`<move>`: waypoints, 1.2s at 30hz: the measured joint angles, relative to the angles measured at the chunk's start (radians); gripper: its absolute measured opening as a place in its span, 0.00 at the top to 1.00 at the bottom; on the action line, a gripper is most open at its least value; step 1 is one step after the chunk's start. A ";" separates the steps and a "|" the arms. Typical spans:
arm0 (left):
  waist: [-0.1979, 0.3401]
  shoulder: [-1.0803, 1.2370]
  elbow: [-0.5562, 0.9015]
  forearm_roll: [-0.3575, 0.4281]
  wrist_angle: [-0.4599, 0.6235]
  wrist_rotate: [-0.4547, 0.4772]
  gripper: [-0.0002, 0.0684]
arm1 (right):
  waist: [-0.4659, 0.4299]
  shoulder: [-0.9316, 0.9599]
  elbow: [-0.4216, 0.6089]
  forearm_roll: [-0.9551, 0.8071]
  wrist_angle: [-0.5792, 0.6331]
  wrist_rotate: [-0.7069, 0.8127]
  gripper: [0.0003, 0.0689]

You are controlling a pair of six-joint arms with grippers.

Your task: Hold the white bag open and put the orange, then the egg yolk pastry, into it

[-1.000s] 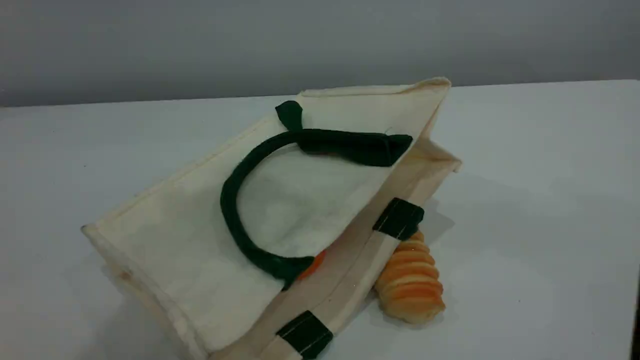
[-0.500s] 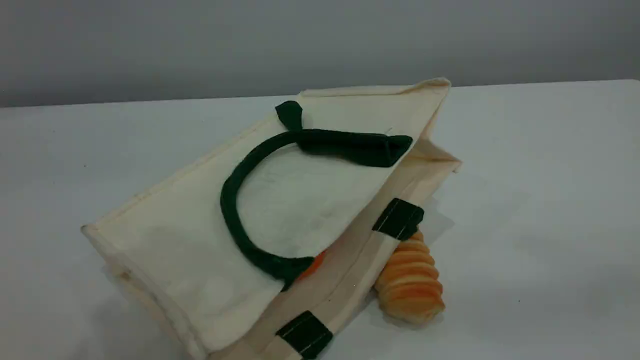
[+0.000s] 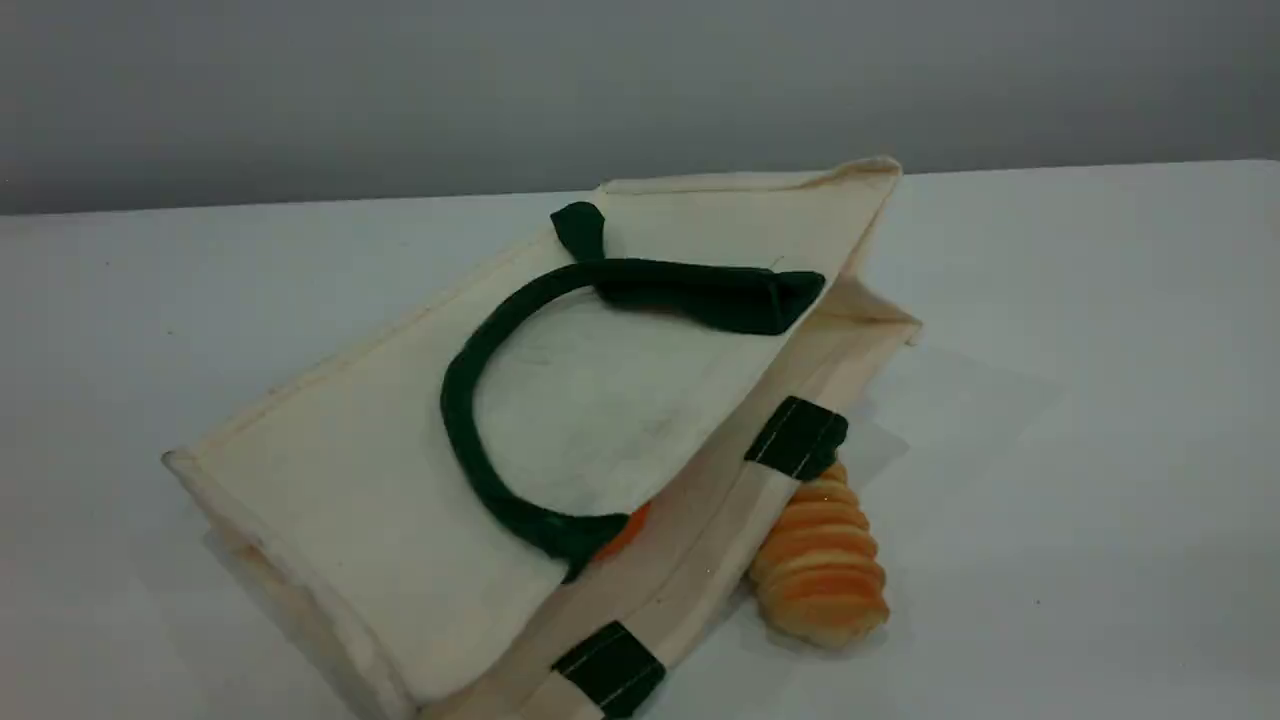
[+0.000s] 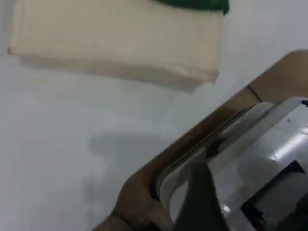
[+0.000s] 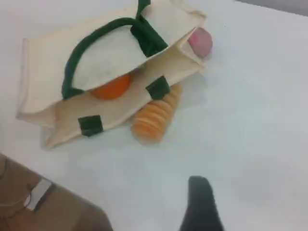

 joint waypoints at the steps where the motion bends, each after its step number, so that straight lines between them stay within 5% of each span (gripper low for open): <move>1: 0.000 -0.045 0.032 0.003 -0.011 0.000 0.29 | 0.000 -0.019 0.023 0.000 -0.005 0.000 0.35; 17: 0.000 -0.717 0.343 0.118 -0.095 -0.127 0.29 | 0.000 -0.055 0.071 -0.027 -0.086 0.009 0.35; 28: 0.000 -0.820 0.360 0.144 -0.127 -0.113 0.29 | -0.001 -0.056 0.071 -0.027 -0.085 0.008 0.35; 31: 0.000 -0.820 0.360 0.144 -0.127 -0.113 0.29 | -0.047 -0.056 0.071 -0.024 -0.085 0.002 0.35; 36: 0.000 -0.819 0.360 0.144 -0.127 -0.113 0.29 | -0.254 -0.056 0.071 -0.024 -0.085 0.002 0.35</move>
